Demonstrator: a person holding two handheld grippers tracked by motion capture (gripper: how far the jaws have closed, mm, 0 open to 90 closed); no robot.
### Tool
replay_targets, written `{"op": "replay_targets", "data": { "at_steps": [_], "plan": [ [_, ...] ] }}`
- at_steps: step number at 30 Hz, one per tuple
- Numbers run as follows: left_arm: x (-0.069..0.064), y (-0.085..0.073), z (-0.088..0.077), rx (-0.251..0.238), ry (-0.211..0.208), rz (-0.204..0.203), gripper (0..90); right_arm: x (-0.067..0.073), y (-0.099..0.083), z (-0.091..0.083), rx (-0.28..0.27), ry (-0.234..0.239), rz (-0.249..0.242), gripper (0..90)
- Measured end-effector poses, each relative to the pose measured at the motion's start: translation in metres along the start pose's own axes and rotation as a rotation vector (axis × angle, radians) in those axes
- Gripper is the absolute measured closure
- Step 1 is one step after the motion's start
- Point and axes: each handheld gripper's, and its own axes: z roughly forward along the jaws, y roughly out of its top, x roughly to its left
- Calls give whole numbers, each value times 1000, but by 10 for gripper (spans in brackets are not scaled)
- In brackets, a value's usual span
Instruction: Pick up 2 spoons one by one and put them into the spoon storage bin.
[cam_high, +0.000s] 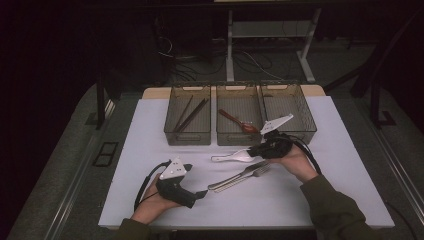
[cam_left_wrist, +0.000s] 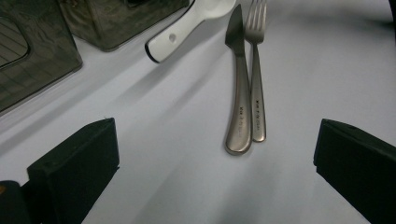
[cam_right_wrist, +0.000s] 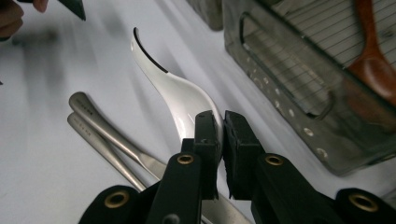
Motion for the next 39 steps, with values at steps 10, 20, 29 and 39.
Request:
{"op": "replay_targets", "data": {
  "at_steps": [10,20,29,39],
  "plan": [
    [2,-3,-8,-14,8,-30,0,-2,6,-18,-83,-38,17,839],
    [2,-4,-8,-15,14,-31,0,-7,12,-34,-153,-71,46,838],
    [2,-3,-7,-15,13,-29,0,-13,15,-39,-183,-92,62,838],
    [1,-3,-6,-12,9,-26,0,-29,19,-41,-203,-137,99,838]
  ]
}}
